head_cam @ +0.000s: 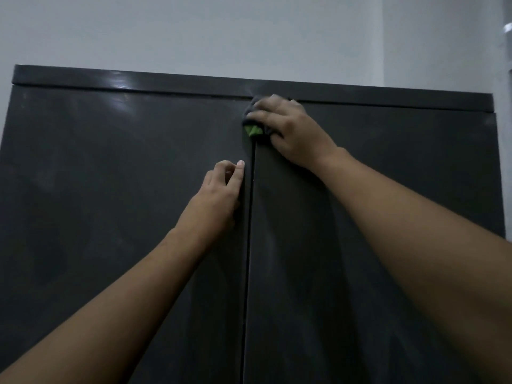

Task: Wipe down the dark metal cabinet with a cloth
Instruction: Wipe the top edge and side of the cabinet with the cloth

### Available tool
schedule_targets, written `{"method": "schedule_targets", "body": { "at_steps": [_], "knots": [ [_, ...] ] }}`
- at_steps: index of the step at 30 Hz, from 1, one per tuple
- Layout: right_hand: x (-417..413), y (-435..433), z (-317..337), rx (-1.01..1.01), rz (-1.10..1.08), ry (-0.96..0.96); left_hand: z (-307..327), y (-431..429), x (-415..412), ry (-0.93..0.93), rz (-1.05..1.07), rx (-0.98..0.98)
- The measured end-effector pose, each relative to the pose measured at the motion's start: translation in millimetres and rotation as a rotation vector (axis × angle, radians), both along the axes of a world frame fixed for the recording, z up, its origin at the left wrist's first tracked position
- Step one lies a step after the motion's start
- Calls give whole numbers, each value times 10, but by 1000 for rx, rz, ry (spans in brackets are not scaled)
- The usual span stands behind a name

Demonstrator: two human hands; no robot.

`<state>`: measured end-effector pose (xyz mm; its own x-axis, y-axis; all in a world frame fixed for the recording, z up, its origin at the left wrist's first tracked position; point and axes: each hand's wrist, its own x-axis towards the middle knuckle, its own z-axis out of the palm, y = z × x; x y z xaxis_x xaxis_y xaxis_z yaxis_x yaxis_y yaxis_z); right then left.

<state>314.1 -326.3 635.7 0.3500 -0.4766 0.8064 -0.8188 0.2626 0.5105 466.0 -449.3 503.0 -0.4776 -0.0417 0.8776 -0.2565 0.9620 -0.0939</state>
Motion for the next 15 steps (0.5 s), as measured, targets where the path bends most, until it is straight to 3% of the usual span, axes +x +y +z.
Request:
{"method": "schedule_targets", "body": {
  "at_steps": [3, 7, 12, 15],
  "knots": [
    [-9, -50, 176, -216, -31, -113, 0, -3, -3, -5, -6, 13],
    [139, -232, 174, -312, 4, -177, -3, -14, -16, -30, 33, -8],
    [90, -92, -36, -45, 68, -13, -16, 3, -15, -2, 11, 6],
    [-26, 114, -346, 28, 59, -39, -35, 42, -25, 25, 1, 20]
  ]
}}
